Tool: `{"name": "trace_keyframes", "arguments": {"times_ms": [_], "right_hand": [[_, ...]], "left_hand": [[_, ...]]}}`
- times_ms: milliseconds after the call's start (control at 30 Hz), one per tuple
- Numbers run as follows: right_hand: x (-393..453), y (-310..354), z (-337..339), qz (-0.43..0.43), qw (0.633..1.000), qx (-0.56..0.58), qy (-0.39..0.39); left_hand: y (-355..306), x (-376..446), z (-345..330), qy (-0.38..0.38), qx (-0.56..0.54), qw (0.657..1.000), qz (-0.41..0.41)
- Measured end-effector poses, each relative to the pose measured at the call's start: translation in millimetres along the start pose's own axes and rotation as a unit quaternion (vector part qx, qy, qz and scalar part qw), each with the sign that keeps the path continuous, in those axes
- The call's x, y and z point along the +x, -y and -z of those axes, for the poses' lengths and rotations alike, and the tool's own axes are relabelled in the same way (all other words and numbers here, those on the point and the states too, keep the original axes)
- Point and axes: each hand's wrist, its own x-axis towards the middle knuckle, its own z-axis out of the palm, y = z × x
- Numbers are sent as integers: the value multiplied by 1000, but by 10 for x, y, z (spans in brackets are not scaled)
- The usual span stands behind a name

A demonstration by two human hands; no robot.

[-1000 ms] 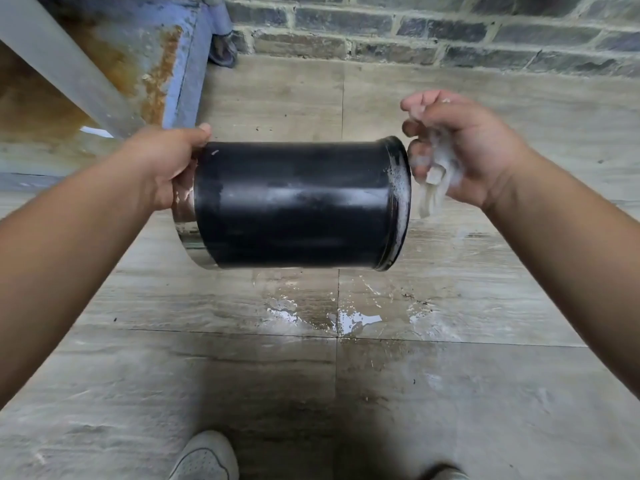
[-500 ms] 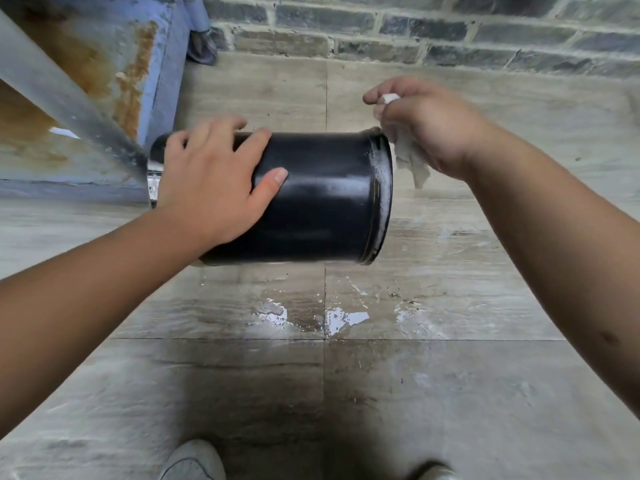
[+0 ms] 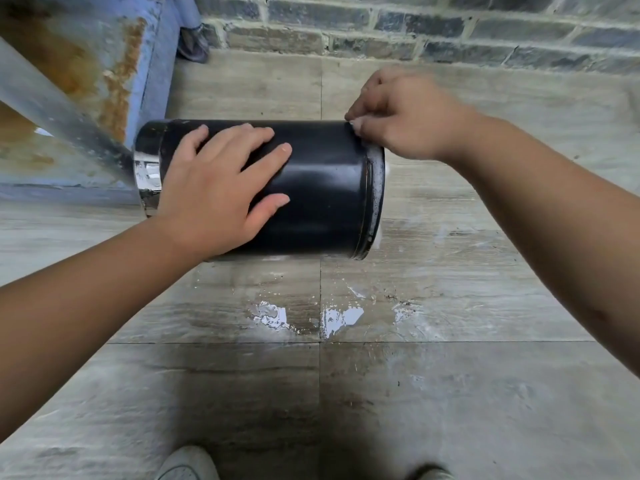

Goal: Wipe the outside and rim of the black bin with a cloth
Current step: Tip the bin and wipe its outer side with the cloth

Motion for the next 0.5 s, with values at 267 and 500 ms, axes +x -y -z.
{"name": "trace_keyframes", "arguments": {"times_ms": [267, 500], "right_hand": [[-462, -129, -380, 127, 979, 32, -159], [-1959, -416, -1723, 75, 953, -61, 287]], "left_hand": [[-78, 137, -124, 4, 15, 998, 59], [53, 328, -188, -12, 3, 998, 59]]}}
